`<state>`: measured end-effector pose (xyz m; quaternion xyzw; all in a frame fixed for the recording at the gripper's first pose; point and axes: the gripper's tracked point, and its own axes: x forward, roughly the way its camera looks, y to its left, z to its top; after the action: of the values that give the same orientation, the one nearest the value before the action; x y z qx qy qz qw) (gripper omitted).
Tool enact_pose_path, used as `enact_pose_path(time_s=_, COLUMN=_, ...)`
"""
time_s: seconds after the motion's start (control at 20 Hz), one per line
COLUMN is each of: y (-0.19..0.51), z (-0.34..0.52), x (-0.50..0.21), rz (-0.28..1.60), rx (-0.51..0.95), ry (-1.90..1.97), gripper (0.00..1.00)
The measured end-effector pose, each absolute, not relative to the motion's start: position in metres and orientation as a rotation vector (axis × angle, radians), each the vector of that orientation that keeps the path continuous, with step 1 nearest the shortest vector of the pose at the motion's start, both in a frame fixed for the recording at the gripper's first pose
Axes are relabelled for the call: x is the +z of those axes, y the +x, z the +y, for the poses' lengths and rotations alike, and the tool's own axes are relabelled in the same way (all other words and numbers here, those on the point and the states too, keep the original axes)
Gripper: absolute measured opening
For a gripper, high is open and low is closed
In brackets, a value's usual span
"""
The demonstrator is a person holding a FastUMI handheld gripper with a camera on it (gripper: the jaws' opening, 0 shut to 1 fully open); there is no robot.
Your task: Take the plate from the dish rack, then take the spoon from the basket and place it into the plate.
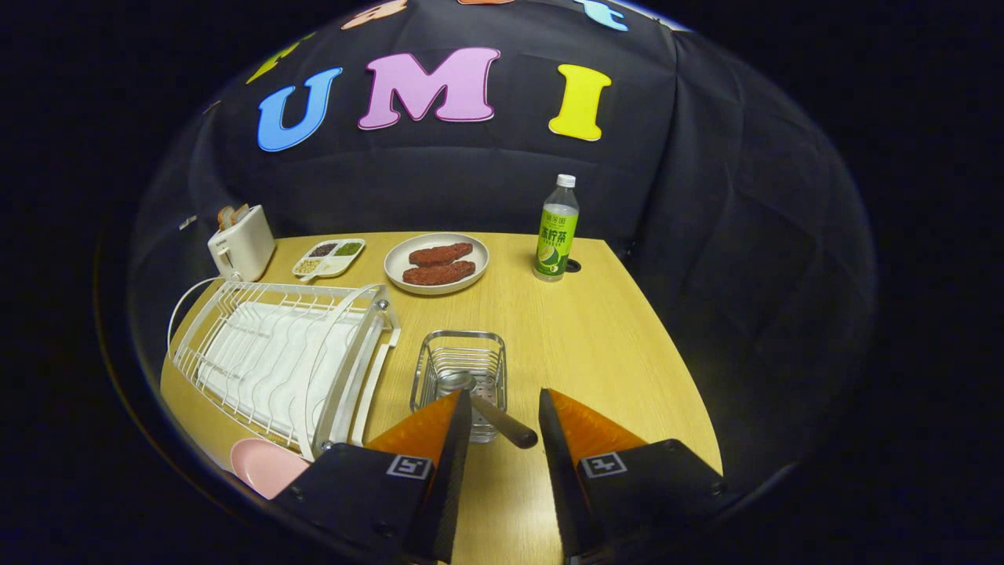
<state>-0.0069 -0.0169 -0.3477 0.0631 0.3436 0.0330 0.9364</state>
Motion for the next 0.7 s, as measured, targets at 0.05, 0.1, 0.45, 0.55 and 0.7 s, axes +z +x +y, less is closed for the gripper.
enact_pose_path(time_s=0.05, y=-0.005, z=-0.012, x=-0.348, rz=0.698, rx=0.084, ry=0.130, gripper=0.45)
enact_pose_path(time_s=0.1, y=-0.004, z=-0.006, x=-0.349, rz=0.696, rx=0.102, ry=0.130, gripper=0.41)
enact_pose_path(time_s=0.45, y=-0.004, z=0.014, x=-0.361, rz=0.701, rx=0.133, ry=0.145, gripper=0.20)
enact_pose_path(time_s=0.55, y=-0.003, z=0.016, x=-0.360, rz=0.704, rx=0.127, ry=0.157, gripper=0.16)
enact_pose_path(time_s=0.7, y=0.003, z=0.014, x=-0.344, rz=0.687, rx=0.118, ry=0.209, gripper=0.14)
